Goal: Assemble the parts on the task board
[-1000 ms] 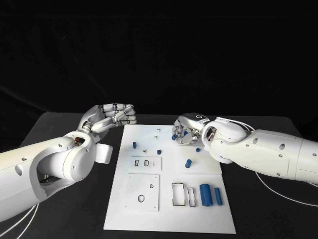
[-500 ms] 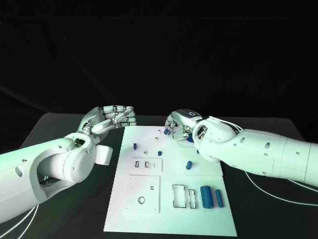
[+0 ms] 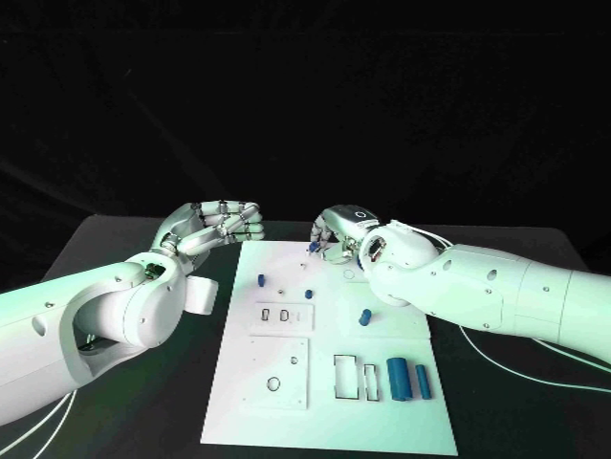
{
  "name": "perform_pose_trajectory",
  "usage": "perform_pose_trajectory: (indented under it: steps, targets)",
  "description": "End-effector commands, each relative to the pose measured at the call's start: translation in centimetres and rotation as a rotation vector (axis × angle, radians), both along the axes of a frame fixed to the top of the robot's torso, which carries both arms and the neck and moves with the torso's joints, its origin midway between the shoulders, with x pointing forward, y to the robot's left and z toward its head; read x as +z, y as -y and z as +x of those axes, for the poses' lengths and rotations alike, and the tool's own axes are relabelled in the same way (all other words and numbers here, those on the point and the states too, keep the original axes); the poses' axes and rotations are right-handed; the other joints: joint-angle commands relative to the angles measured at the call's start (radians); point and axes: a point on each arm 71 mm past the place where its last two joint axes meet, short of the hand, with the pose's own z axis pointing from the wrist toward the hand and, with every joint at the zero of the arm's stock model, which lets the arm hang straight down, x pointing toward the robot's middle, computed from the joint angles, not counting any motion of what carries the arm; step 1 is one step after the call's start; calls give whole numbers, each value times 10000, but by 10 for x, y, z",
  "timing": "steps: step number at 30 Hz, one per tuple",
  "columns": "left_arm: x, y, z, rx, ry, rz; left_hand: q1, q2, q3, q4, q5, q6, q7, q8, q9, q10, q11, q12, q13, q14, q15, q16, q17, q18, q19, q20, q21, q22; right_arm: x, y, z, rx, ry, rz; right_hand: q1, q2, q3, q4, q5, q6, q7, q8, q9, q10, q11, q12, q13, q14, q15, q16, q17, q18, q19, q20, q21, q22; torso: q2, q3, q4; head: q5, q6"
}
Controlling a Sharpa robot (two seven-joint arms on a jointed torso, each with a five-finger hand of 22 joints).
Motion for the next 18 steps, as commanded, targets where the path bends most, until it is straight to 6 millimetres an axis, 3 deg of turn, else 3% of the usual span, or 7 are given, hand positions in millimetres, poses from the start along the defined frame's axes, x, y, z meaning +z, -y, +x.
perform_pose_trajectory:
  steps: [1,12,18]
  targets:
    - [2,3,-1,-218,36,-100,82,-52,13,-34,4,-57,-21,-34,-5,-18,70,-54,-2,-15,85,-44,12,111,41,29,-34,-8,0,-1,1,-48,32,-87,-29,-78,127,141,-51,-30,-31,497,962,-21,22,-61,10,563,-22,53,27,-141,-44,-51,41,1,20,-7,13,1,-4]
    - [4,4,0,-251,69,-104,82,-59,14,-38,7,-61,-17,-37,-5,-20,73,-62,-2,-19,88,-54,12,110,38,31,-40,-13,-3,-6,3,-7,-167,-225,-46,-99,148,176,-105,-72,-25,499,999,-43,31,-75,15,562,-13,59,29,-141,-48,-44,40,9,33,1,-19,45,-37]
    - [5,4,0,-267,81,-106,81,-63,14,-39,7,-63,-14,-39,-5,-21,75,-67,-2,-22,90,-60,12,109,36,32,-43,-15,-4,-7,4,0,-275,-242,-61,-119,159,199,-121,-104,-18,495,1021,-59,37,-81,17,560,-7,60,23,-137,-62,-38,26,-6,36,0,-1,37,-35]
